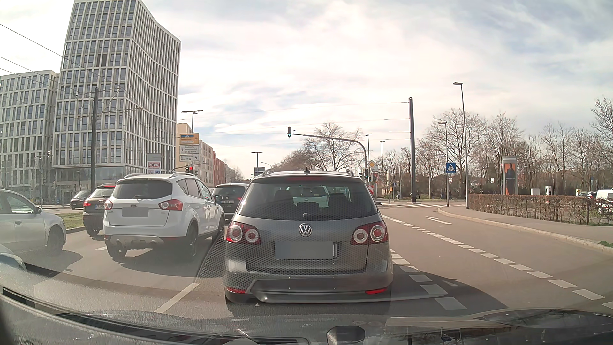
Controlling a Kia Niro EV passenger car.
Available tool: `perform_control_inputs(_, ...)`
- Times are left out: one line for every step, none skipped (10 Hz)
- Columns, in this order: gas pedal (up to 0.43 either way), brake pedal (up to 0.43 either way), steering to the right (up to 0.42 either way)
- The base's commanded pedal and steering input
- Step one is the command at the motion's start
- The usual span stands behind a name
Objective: Follow the waypoints while adhering to traffic rules and regulations
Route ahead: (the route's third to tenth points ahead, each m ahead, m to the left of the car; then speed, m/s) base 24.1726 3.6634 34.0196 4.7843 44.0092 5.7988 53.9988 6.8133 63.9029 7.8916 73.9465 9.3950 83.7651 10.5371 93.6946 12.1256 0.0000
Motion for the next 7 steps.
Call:
perform_control_inputs(0.0, 0.0, -0.009)
perform_control_inputs(0.0, 0.0, -0.009)
perform_control_inputs(0.0, 0.0, -0.01)
perform_control_inputs(0.0, 0.0, -0.011)
perform_control_inputs(0.0, 0.0, -0.011)
perform_control_inputs(0.0, 0.0, -0.011)
perform_control_inputs(0.0, 0.0, -0.011)
